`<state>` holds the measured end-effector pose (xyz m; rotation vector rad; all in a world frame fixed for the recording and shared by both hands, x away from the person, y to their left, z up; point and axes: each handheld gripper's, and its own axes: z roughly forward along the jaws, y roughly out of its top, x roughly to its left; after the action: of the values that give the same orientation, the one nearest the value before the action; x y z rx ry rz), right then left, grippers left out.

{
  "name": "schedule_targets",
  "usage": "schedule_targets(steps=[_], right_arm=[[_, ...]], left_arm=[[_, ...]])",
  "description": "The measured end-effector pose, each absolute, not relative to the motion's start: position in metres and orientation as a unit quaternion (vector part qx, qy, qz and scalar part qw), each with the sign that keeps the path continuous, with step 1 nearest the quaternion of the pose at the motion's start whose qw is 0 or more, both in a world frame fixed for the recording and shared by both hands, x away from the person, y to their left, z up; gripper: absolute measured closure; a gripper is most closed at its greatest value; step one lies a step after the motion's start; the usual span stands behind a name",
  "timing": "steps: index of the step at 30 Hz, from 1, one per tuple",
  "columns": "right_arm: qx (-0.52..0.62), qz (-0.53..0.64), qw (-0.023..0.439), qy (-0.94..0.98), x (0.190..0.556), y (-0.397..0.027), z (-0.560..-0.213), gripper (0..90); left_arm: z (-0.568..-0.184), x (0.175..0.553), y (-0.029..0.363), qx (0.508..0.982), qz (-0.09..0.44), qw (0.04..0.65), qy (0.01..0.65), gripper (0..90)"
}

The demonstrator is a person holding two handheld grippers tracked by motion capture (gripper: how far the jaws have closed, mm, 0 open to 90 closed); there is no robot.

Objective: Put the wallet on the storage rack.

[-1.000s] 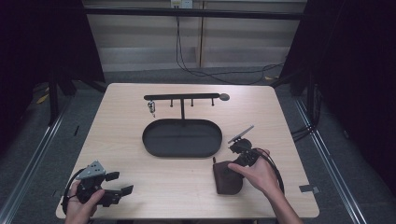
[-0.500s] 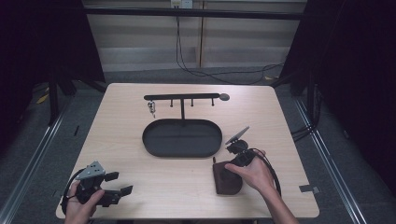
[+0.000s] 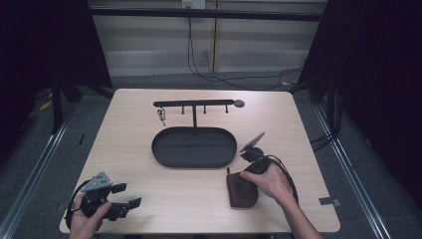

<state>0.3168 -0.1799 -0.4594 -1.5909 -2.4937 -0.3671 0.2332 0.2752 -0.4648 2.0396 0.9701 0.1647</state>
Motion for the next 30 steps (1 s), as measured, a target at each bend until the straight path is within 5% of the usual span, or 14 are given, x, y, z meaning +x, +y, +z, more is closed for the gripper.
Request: schedule_targets(steps=[5,17,30], right_arm=[[-0.539,-0.135,0.067,-0.829,0.318,-0.185,-0.451,51.4],[-0.545,-0.153,0.063,-0.822,0.318,-0.189,-0.437,69.9],[-0.540,-0.155,0.054,-0.825,0.319,-0.187,-0.416,79.7]], left_arm=[[-0.465,0.234,0.274,0.815,0.066,0.424,0.388,18.8],[-0.465,0.233,0.274,0.821,0.078,0.413,0.387,18.0],[-0.465,0.233,0.275,0.817,0.066,0.422,0.387,16.8]])
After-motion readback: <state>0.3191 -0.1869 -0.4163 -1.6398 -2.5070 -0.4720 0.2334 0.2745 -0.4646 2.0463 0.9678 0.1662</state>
